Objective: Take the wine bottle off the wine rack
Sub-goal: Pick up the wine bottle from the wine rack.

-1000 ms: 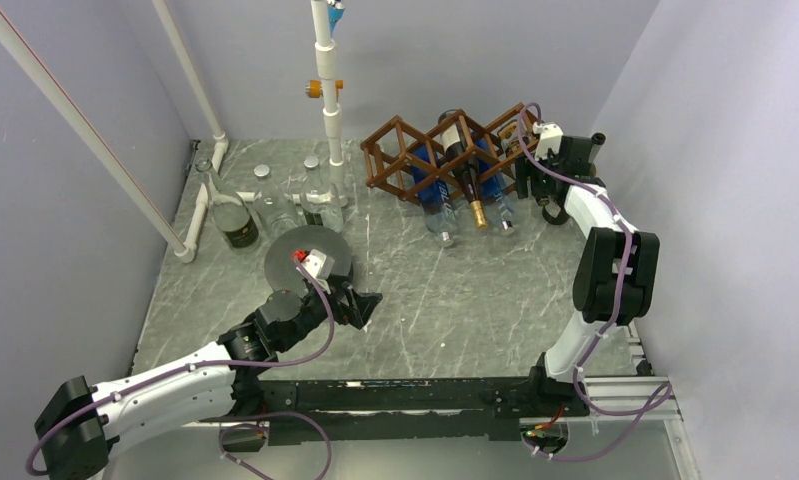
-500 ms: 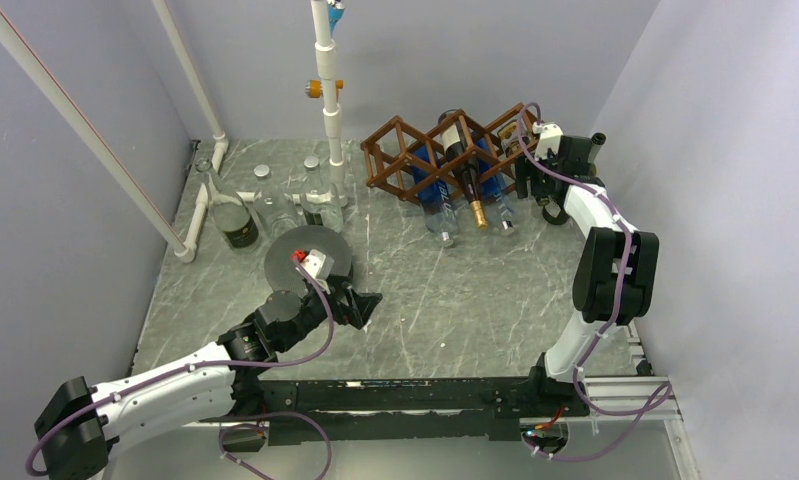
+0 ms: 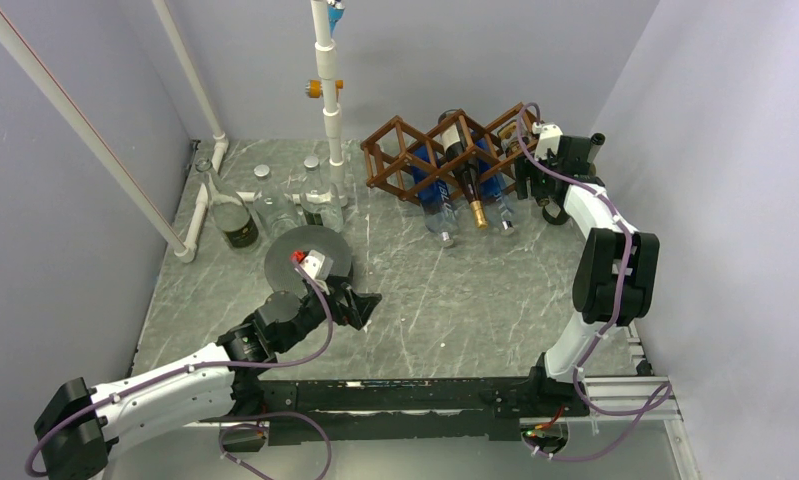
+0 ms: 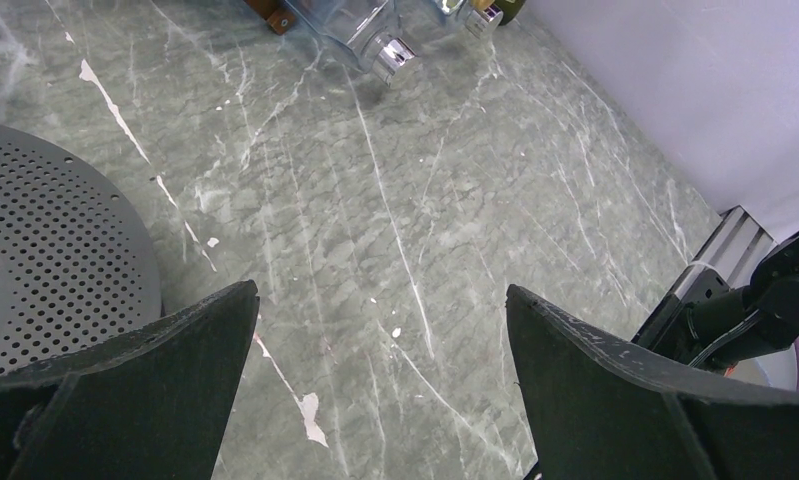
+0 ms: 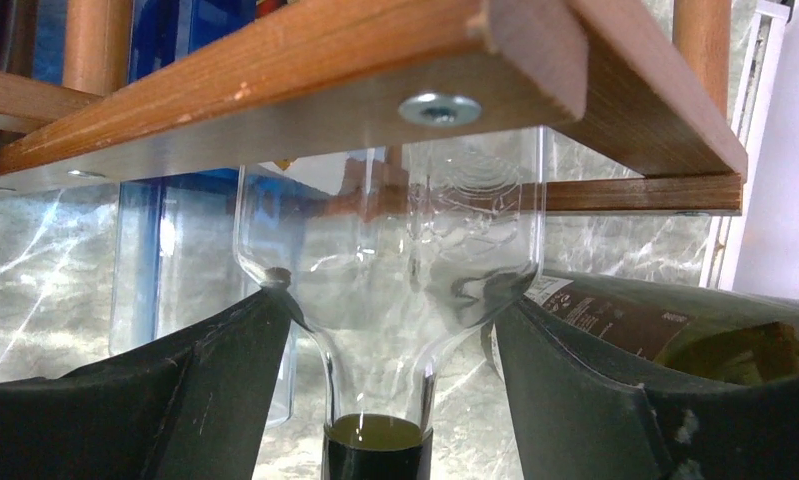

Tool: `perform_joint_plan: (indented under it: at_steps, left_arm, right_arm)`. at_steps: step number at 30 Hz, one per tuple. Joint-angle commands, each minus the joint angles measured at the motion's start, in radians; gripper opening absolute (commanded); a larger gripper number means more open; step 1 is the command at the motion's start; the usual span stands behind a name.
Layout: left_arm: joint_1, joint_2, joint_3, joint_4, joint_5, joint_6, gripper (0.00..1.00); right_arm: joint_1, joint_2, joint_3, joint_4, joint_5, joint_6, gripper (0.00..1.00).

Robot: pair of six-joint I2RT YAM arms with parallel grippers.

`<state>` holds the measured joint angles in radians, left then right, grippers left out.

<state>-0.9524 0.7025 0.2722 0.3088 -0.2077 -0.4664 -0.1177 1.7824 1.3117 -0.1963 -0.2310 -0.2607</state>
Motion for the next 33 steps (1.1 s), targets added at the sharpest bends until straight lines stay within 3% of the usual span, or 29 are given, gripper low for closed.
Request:
perform_joint_plan:
  at_steps: [1,25,33]
  left_arm:
    - [0.006,-0.012,-0.002,0.027,0.001,-0.014,1.00]
    - [0.005,-0.016,0.004,0.017,0.001,-0.012,1.00]
    - [0.006,-0.022,0.000,0.016,0.001,-0.015,1.00]
  right_arm:
    - [0.003,-0.061,0.015,-0.028,0.024,0.013,0.76]
    - [0.002,-0.033,0.029,-0.063,0.025,0.023,0.66]
    - [0.001,-0.036,0.031,-0.076,0.015,0.023,0.38]
